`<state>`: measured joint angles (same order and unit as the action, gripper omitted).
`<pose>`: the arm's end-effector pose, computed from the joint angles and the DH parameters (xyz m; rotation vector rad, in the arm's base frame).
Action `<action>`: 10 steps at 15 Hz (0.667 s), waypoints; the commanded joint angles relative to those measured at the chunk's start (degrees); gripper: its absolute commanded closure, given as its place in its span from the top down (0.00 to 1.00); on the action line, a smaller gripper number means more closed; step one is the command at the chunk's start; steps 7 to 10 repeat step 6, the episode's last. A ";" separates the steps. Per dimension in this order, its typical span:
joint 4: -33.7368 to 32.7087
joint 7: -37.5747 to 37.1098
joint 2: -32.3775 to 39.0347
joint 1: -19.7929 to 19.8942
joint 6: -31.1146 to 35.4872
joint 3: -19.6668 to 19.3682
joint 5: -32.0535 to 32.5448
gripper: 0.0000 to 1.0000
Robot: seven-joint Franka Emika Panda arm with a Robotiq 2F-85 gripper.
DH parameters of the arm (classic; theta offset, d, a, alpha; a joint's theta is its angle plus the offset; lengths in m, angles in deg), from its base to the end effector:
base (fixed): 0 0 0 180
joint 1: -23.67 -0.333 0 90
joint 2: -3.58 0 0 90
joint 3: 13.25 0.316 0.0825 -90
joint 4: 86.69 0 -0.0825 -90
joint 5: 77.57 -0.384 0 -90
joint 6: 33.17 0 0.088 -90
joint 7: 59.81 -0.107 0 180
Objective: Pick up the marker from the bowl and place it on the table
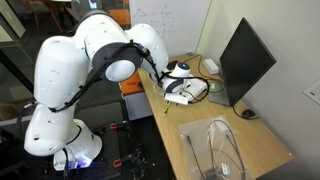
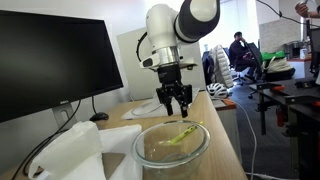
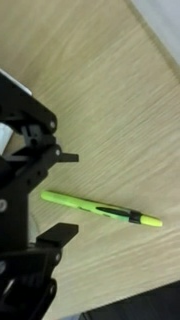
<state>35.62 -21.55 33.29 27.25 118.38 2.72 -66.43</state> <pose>0.5565 0.1300 0.1700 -2.7105 -1.5134 -0.0465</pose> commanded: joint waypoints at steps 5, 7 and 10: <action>5.76 1.73 -11.48 1.85 -6.78 1.59 -8.65 1.00; 5.72 1.97 -12.30 1.76 -8.57 1.46 -10.82 1.00; 5.72 1.97 -12.30 1.76 -8.57 1.46 -10.82 1.00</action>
